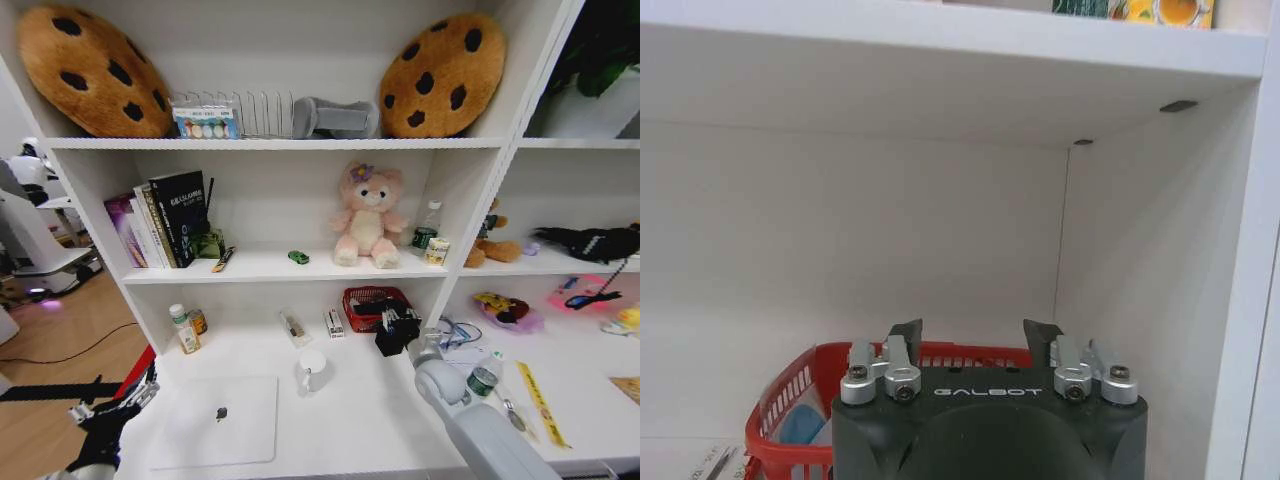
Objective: Organize the objects on the table.
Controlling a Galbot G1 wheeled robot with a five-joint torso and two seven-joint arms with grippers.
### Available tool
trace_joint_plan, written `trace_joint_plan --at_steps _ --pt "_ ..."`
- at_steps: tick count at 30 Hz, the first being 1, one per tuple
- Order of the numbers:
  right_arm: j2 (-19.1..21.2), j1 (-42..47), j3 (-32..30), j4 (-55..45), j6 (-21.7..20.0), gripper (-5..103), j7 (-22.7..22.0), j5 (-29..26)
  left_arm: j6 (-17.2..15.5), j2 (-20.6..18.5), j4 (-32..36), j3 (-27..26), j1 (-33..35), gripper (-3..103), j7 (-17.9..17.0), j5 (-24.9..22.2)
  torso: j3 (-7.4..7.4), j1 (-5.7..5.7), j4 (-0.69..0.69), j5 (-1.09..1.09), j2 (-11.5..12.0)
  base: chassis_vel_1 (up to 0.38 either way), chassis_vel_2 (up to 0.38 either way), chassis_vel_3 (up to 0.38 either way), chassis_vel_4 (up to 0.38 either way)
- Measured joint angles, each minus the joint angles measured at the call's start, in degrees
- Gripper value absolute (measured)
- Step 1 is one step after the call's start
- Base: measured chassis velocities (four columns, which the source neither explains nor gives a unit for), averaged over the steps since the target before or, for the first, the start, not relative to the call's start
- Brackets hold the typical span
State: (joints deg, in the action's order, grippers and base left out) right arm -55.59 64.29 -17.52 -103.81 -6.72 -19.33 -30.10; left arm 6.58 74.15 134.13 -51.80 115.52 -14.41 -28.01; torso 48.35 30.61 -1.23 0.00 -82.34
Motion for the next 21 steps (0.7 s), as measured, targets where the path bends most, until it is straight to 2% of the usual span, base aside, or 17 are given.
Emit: trace_joint_plan --at_steps 1,2,4,5,6,10,17,21 --pt "0.29 1.45 -0.74 -1.99 -0.45 68 -0.34 -0.32 0.00 -0.05 0.29 -0.19 0.08 100 0.00 -0.14 0.00 0.00 0.01 0.00 0.00 0.000 0.000 0.000 0.000" --pt "0.29 1.45 -0.74 -1.99 -0.45 68 -0.34 -0.32 0.00 -0.05 0.29 -0.19 0.08 100 0.00 -0.14 0.00 0.00 0.01 0.00 0.00 0.000 0.000 0.000 0.000" --pt "0.83 5.45 -2.43 -5.84 -0.63 79 -0.84 -1.35 0.01 -0.03 0.82 -0.30 0.14 100 0.02 -0.26 0.00 0.00 -0.02 0.00 0.00 0.000 0.000 0.000 0.000" --pt "0.83 5.45 -2.43 -5.84 -0.63 79 -0.84 -1.35 0.01 -0.03 0.82 -0.30 0.14 100 0.02 -0.26 0.00 0.00 -0.02 0.00 0.00 0.000 0.000 0.000 0.000" --pt "1.01 6.97 -2.97 -7.14 -0.52 84 -0.89 -1.51 0.02 0.03 0.95 -0.31 0.14 100 0.04 -0.29 0.00 0.00 -0.02 0.00 0.00 0.000 0.000 0.000 0.000" --pt "1.45 15.64 -6.60 -14.74 0.75 98 0.94 -0.62 0.27 0.56 1.43 -0.37 0.30 100 0.35 -0.45 -0.01 -0.01 -0.02 0.00 -0.01 0.000 0.000 0.000 0.000" --pt "0.71 25.25 -11.14 -21.90 3.39 100 3.16 3.50 1.11 1.25 1.53 -0.80 0.69 100 0.96 -0.88 -0.01 -0.01 -0.01 0.00 -0.01 0.000 0.000 0.000 0.000" --pt "-0.85 33.44 -15.52 -25.24 7.27 100 4.31 7.25 1.63 1.93 1.51 -1.00 0.75 100 1.34 -1.62 -0.01 -0.01 -0.02 0.00 -0.02 0.000 0.000 0.000 0.000"
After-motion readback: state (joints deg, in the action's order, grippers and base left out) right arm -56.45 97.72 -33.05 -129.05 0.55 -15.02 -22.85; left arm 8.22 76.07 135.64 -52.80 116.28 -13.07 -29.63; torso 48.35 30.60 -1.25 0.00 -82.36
